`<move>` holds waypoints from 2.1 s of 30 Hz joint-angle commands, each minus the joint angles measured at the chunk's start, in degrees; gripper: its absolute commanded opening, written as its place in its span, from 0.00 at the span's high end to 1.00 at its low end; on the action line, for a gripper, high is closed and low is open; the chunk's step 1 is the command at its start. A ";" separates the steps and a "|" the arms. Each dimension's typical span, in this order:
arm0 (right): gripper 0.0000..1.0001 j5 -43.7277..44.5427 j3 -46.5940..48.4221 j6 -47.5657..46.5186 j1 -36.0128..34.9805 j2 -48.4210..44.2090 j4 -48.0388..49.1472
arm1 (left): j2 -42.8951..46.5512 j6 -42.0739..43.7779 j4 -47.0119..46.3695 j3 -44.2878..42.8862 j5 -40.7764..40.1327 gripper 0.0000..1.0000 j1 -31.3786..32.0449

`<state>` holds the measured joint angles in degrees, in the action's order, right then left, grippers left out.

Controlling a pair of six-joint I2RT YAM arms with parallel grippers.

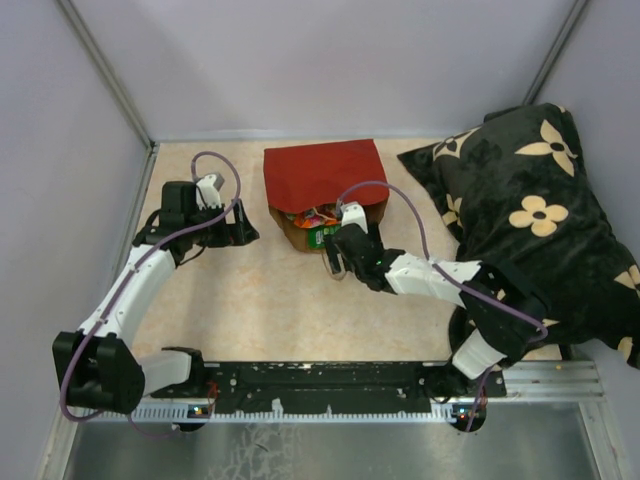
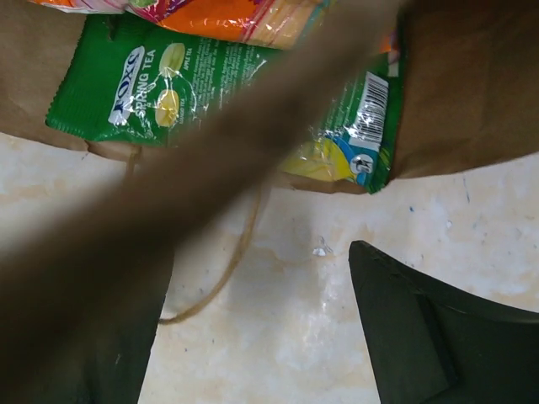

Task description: Take the snacks out of the paper bag

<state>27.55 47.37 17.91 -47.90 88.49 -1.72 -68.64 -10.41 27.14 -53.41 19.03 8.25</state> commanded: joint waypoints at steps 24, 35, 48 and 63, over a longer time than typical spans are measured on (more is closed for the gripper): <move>0.39 12.89 13.12 -32.58 0.07 22.36 20.70 | -1.57 1.28 0.35 -0.82 2.71 0.00 -0.25; 1.00 13.17 9.73 -26.51 -1.91 17.46 19.28 | -1.84 1.27 0.37 -0.87 2.77 0.00 -0.23; 1.00 1.39 -3.76 -10.18 -8.52 -9.55 2.76 | 1.76 -0.62 0.11 -0.83 3.17 0.00 -0.17; 1.00 -22.76 -4.60 -5.66 -9.43 -26.08 -11.40 | 15.13 -7.85 -3.45 -5.25 -1.04 0.00 -0.25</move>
<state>14.24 40.91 11.86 -56.64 63.48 -13.74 -53.21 -16.97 24.77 -56.66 17.80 8.25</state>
